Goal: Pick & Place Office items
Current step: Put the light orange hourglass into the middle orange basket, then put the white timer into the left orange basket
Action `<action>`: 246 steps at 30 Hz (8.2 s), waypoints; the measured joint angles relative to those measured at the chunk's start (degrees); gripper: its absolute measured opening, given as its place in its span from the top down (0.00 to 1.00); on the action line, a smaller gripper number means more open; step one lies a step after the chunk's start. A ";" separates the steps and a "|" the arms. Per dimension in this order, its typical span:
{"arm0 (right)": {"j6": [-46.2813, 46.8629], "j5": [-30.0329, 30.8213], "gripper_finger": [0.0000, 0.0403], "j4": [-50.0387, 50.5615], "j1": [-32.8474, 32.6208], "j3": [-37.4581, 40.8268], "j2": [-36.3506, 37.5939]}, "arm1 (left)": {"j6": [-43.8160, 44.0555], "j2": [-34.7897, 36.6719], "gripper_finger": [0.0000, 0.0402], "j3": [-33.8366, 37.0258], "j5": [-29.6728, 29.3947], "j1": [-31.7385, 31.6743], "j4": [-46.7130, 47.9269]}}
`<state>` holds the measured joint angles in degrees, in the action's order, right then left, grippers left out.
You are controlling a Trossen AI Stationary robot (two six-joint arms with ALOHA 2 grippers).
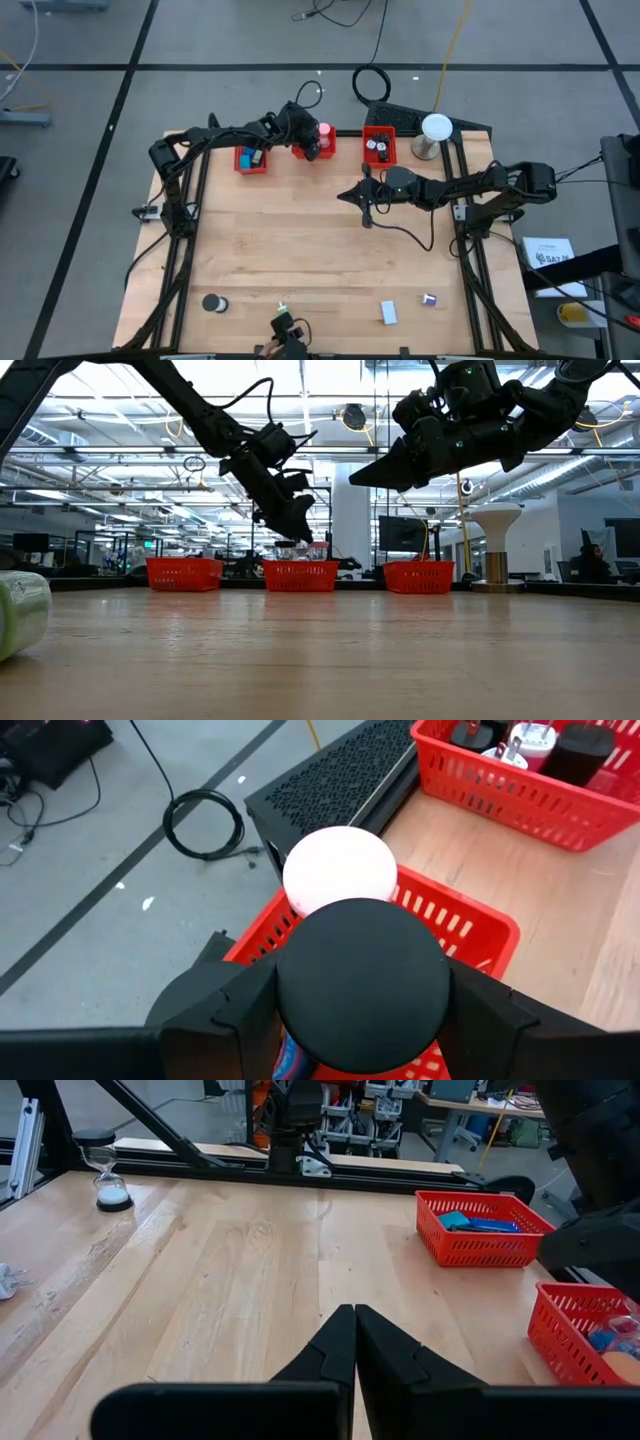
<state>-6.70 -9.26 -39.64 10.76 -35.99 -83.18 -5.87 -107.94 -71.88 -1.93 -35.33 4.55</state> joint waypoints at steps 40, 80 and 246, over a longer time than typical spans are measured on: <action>0.00 -0.02 0.99 0.02 0.00 0.00 0.02 | 3.23 0.59 0.41 0.22 -4.09 1.68 1.43; 0.02 0.02 0.99 -0.20 0.01 0.02 0.00 | -3.40 19.00 0.80 19.00 11.68 5.74 -17.72; 100.70 -2.61 0.39 86.16 -48.63 -43.85 -27.73 | 4.83 25.20 0.96 44.83 18.32 20.90 -55.21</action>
<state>94.00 -11.87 46.52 -37.87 -79.83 -110.91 -1.04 -82.74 -27.05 16.38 -14.44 -50.65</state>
